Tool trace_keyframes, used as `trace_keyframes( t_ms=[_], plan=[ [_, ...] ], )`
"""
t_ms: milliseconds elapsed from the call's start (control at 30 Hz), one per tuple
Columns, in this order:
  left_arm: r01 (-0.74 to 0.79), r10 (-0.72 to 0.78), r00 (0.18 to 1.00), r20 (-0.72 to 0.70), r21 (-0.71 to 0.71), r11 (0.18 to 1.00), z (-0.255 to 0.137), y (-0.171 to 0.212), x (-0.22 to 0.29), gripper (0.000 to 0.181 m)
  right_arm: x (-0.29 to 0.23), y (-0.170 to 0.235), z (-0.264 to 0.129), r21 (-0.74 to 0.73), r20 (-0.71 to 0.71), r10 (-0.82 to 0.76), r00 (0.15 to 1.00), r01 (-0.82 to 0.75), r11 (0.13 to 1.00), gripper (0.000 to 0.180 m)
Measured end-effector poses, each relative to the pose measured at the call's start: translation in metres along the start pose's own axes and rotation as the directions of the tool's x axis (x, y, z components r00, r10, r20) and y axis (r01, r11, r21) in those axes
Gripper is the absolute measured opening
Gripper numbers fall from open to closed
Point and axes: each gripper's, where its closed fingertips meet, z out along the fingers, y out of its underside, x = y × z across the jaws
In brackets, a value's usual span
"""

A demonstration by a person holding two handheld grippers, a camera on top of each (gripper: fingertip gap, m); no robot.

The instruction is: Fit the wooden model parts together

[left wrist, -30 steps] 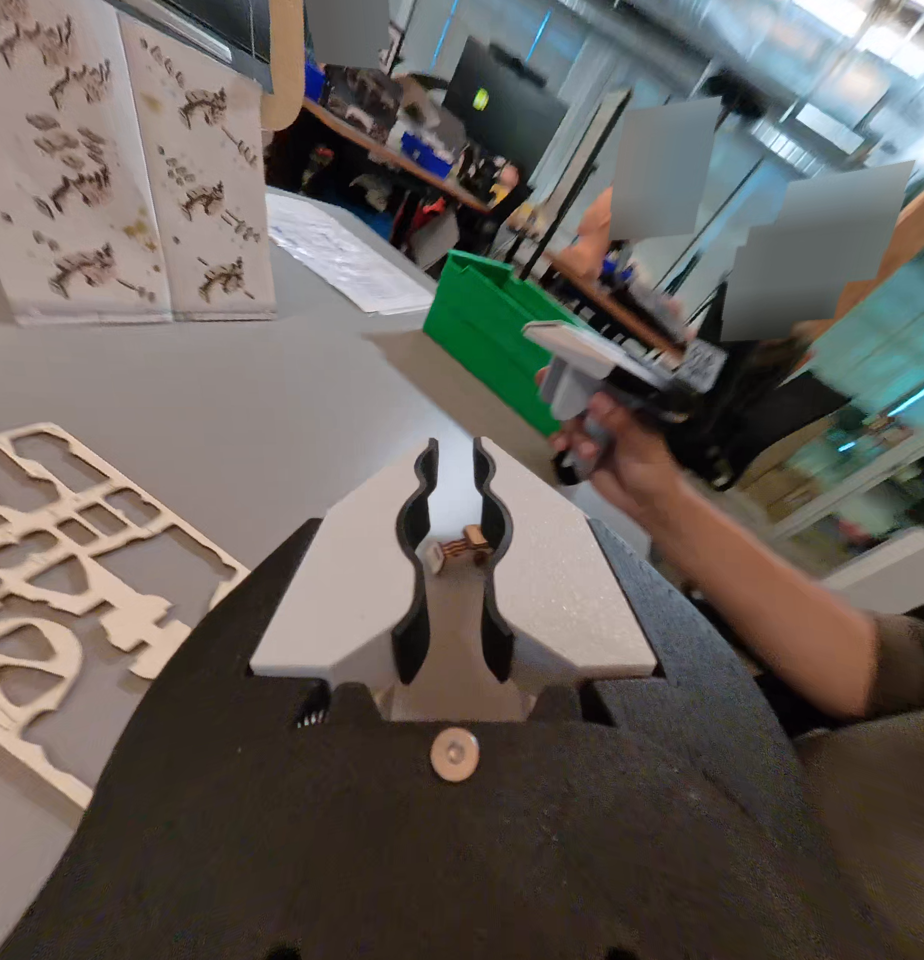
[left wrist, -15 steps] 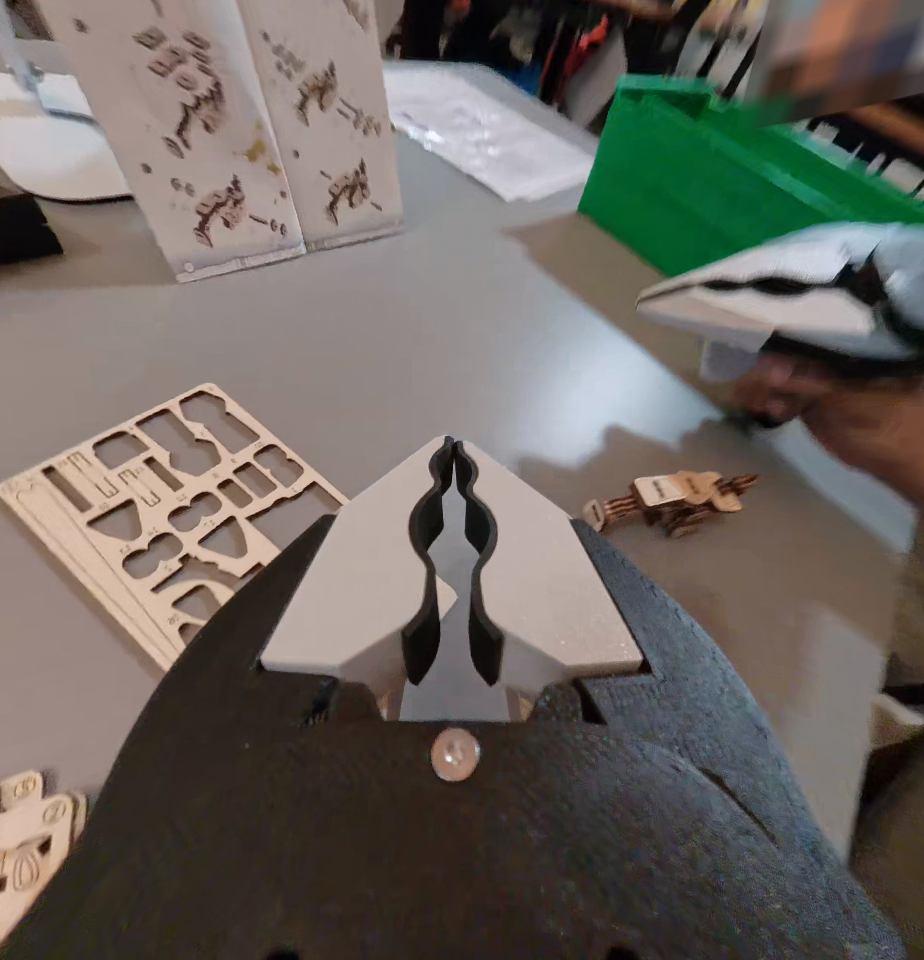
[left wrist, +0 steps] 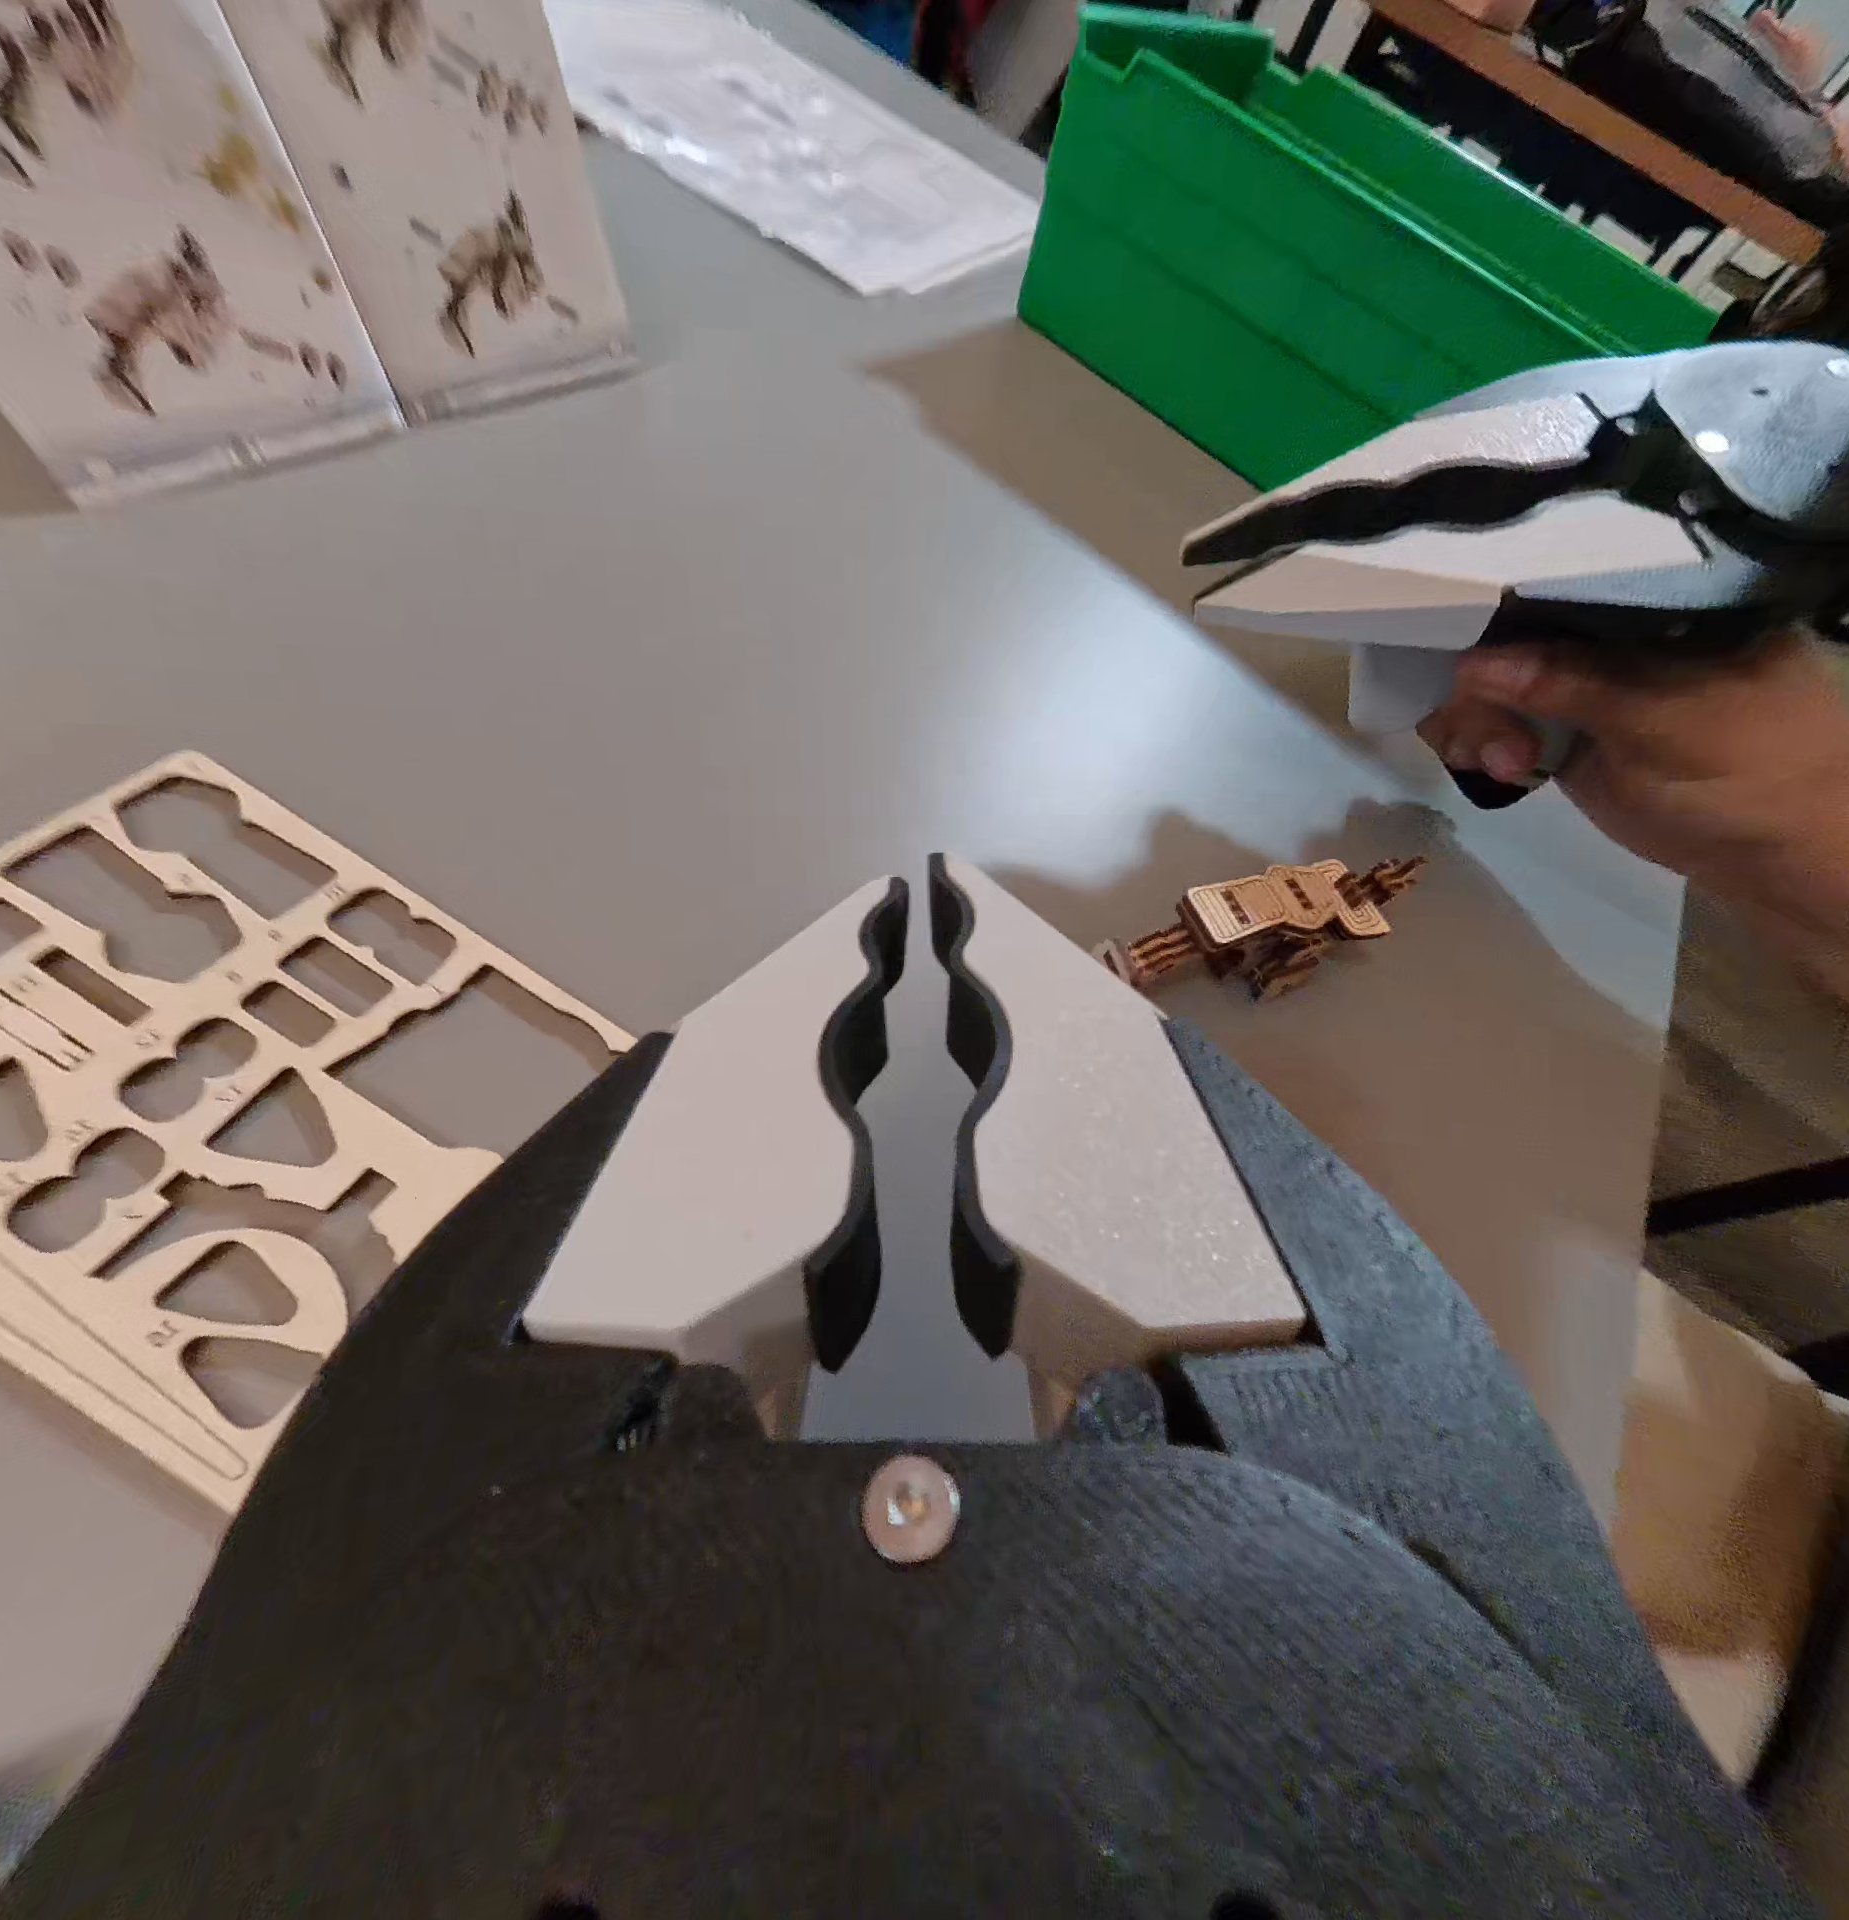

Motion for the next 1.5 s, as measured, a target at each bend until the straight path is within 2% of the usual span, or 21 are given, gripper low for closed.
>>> trace_keyframes(
  t_ms=[100,200,300,400,633,967,1233,1500],
  plan=[
    [0.027,-0.027,1.0,0.004,-0.021,0.999,0.006,0.0,-0.004,0.0,-0.001,0.008,-0.006,-0.027,-0.05,-0.073,0.996,0.072,0.997,0.012],
    [-0.04,0.044,0.998,0.046,-0.09,0.995,0.017,0.006,-0.004,0.0,0.005,0.012,-0.009,-0.044,-0.1,-0.14,0.985,0.136,0.99,0.01],
    [-0.09,0.101,0.992,0.08,-0.13,0.987,0.025,0.008,-0.004,0.0,0.013,0.02,-0.009,-0.063,-0.114,-0.122,0.986,0.115,0.991,0.011],
    [-0.082,0.096,0.992,0.087,-0.154,0.985,0.029,0.01,-0.006,0.0,0.018,0.022,-0.011,-0.058,-0.119,-0.082,0.989,0.076,0.995,0.01],
    [-0.013,0.02,0.997,0.071,-0.101,0.995,0.025,0.004,-0.01,0.0,0.021,0.033,-0.006,-0.123,-0.13,-0.058,0.99,0.041,0.992,0.012],
    [-0.121,0.134,0.986,0.094,-0.131,0.984,0.027,0.008,-0.003,0.0,0.023,0.045,0.002,-0.202,-0.137,-0.063,0.989,0.035,0.979,0.018],
    [-0.074,0.084,0.994,0.076,-0.117,0.99,0.026,0.006,-0.005,0.0,0.021,0.05,0.004,-0.238,-0.138,-0.067,0.988,0.032,0.971,0.03],
    [-0.055,0.063,0.996,0.067,-0.114,0.992,0.026,0.006,-0.006,0.0,0.022,0.052,0.004,-0.244,-0.137,-0.043,0.99,0.009,0.97,0.032]
  ],
)
